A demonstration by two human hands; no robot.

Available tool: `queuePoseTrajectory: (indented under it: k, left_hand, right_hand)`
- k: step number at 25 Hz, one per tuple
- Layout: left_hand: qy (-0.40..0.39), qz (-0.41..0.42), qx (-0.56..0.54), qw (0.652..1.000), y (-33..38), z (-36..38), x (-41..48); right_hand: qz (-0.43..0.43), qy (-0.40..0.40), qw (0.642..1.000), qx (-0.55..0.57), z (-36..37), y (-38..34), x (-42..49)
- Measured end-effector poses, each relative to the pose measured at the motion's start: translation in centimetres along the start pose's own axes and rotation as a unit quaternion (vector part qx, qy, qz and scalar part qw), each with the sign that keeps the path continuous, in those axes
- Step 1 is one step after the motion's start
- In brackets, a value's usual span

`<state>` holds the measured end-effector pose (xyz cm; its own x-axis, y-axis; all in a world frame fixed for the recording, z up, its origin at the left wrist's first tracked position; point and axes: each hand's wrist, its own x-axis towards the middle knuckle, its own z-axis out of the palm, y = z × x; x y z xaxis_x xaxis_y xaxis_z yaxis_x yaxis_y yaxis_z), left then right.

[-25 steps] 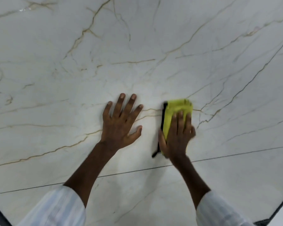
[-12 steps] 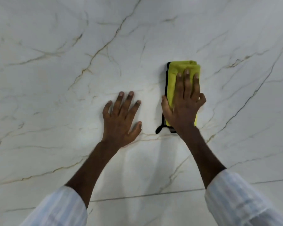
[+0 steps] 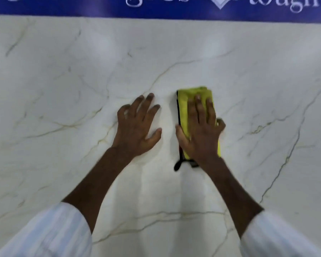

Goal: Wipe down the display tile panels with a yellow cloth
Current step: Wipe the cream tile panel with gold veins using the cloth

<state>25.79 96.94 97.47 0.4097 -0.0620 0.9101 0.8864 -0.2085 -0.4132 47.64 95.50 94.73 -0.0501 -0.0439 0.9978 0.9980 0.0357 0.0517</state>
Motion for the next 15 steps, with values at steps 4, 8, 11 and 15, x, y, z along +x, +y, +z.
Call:
queuePoseTrajectory:
  k: [4,8,11,15]
  left_hand:
    - [0.009,0.010,0.001,1.000,-0.2,0.9,-0.7]
    - [0.037,-0.004,-0.032,0.999,0.0,0.0,0.9]
    - [0.049,-0.025,-0.020,0.998,-0.6,0.0,3.6]
    - [0.027,-0.028,0.019,0.999,-0.3,1.6,3.5]
  right_hand:
    - [0.001,0.032,0.999,-0.004,1.7,0.9,13.7]
    - [0.010,0.047,0.999,-0.004,1.6,0.6,18.0]
    - [-0.005,0.057,0.998,-0.008,1.3,0.3,12.8]
    - [-0.025,0.046,0.999,0.005,1.4,0.6,10.8]
